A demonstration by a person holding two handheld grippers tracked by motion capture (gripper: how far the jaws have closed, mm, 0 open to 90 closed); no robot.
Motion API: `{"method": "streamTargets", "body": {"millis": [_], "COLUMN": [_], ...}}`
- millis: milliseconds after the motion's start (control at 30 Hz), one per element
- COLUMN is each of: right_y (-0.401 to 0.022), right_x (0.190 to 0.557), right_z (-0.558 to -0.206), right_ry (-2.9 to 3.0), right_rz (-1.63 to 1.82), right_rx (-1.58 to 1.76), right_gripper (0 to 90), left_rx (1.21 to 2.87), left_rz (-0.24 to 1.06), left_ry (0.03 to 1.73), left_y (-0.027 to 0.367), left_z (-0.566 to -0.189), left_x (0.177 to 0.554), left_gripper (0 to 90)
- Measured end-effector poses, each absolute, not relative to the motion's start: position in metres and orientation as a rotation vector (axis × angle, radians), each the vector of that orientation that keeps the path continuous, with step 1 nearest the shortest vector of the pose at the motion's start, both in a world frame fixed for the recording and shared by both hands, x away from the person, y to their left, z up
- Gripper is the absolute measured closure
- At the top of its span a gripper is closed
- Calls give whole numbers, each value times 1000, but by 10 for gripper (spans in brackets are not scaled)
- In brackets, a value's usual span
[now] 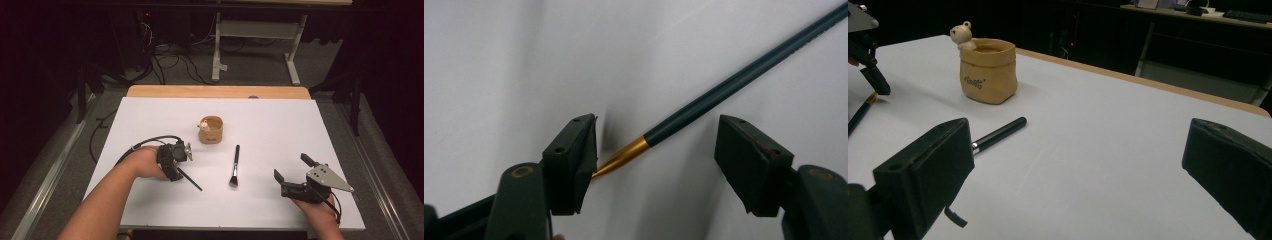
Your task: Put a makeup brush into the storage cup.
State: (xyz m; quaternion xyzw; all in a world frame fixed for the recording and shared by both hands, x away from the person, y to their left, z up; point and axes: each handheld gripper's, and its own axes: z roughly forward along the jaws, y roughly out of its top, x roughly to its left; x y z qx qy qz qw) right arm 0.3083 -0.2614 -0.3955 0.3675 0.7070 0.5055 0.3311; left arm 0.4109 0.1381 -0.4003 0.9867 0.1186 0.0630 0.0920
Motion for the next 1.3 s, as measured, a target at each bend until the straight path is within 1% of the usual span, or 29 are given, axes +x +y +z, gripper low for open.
{"method": "streamTargets", "body": {"millis": [200, 300, 367, 533, 667, 767, 967, 1067, 1233, 1300], "right_y": [-262, -262, -261, -261, -261, -261, -261, -260, -260, -260], "right_x": [308, 308, 308, 308, 309, 308, 309, 309, 308, 308], "right_z": [-395, -395, -395, -396, -396, -396, -396, -396, -396, -396], "right_ry": [1846, 1845, 1845, 1851, 1851, 1852, 1854, 1855, 1856, 1856], "right_rz": [1323, 1324, 1323, 1322, 1318, 1320, 1323, 1322, 1323, 1330], "right_rx": [973, 973, 972, 962, 961, 959, 962, 964, 963, 963], "right_gripper": [17, 17, 17, 18, 19, 19, 19, 19, 19, 19], "left_rx": [2927, 2918, 2902, 2899, 2899, 2899, 2898, 2900, 2902, 2901], "left_rz": [148, 106, 73, 69, 68, 57, 64, 52, 58, 57], "left_ry": [381, 406, 428, 433, 441, 442, 441, 451, 453, 462], "left_y": [139, 141, 143, 144, 144, 144, 146, 146, 146, 146], "left_z": [-401, -401, -402, -402, -402, -401, -400, -399, -399, -399], "left_x": [414, 417, 419, 419, 419, 419, 419, 420, 419, 420], "left_gripper": [356, 362, 386, 390, 412, 459, 592, 617, 689, 701]}}
